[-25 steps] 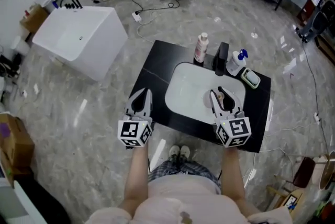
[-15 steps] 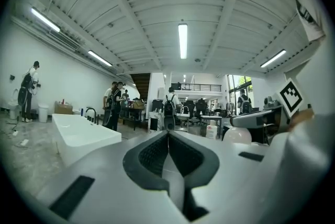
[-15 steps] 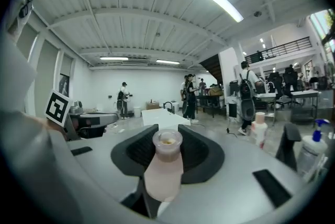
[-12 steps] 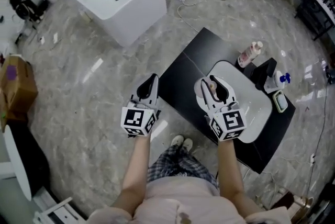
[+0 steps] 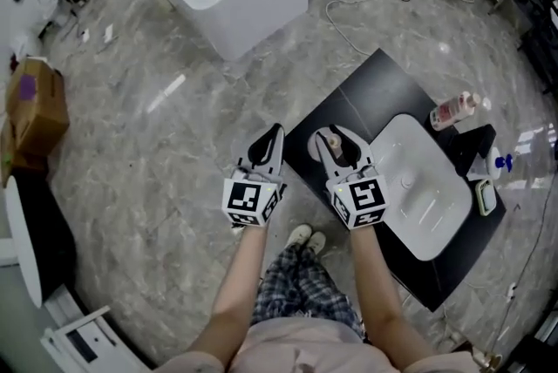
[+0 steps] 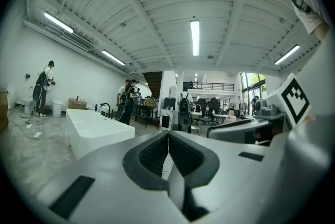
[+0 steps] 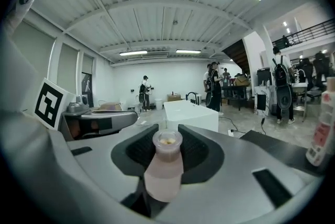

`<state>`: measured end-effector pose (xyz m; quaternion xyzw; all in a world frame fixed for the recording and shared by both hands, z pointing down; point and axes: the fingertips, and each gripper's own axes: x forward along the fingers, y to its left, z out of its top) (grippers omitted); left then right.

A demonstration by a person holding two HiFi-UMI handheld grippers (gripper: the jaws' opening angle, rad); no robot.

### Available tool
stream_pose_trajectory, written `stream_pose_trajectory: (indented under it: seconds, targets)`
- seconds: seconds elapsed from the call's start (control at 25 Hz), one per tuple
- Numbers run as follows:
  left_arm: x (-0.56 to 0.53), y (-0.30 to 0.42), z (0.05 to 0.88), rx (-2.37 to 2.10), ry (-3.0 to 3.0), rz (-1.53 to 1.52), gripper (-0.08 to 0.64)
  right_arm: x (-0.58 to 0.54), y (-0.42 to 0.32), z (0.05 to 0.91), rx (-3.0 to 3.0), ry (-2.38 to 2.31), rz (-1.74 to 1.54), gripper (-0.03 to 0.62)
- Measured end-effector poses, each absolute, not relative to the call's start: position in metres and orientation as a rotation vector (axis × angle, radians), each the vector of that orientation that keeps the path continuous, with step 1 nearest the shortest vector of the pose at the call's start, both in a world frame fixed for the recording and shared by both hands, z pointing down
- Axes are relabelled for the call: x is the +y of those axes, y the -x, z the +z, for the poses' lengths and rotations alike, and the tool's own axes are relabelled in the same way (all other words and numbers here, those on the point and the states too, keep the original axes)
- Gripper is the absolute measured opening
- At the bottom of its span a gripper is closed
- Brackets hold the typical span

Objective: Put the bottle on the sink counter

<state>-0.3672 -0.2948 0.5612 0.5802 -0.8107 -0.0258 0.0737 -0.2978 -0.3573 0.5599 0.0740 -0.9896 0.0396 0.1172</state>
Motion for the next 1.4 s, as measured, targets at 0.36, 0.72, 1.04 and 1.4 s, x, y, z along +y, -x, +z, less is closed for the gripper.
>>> stream_pose_trajectory:
  seconds: [0.36, 0.72, 1.04, 1.4]
  targets:
    - [-0.294, 0.376, 0.615, -2.409, -1.68, -0.054, 0.028, -0.351, 0.328, 0.625, -2.836, -0.195, 0.092, 0.133]
    - [-0.288, 0.372, 0.626, -2.385, -1.674, -0.06, 0.028, -0.347, 0.33, 0.651, -2.8, -0.178, 0.033, 0.137]
    - [-0.284, 0.37, 0.629, -2.373, -1.666, -0.068, 0.028, -0.347, 0.33, 0.654, -2.788, -0.187, 0.035, 0.257]
    - [-0.279, 0.372, 0.625, -2.383, -1.654, -0.079, 0.028, -0.349, 0.318, 0.645, -2.816, -0.2, 0.107, 0.356]
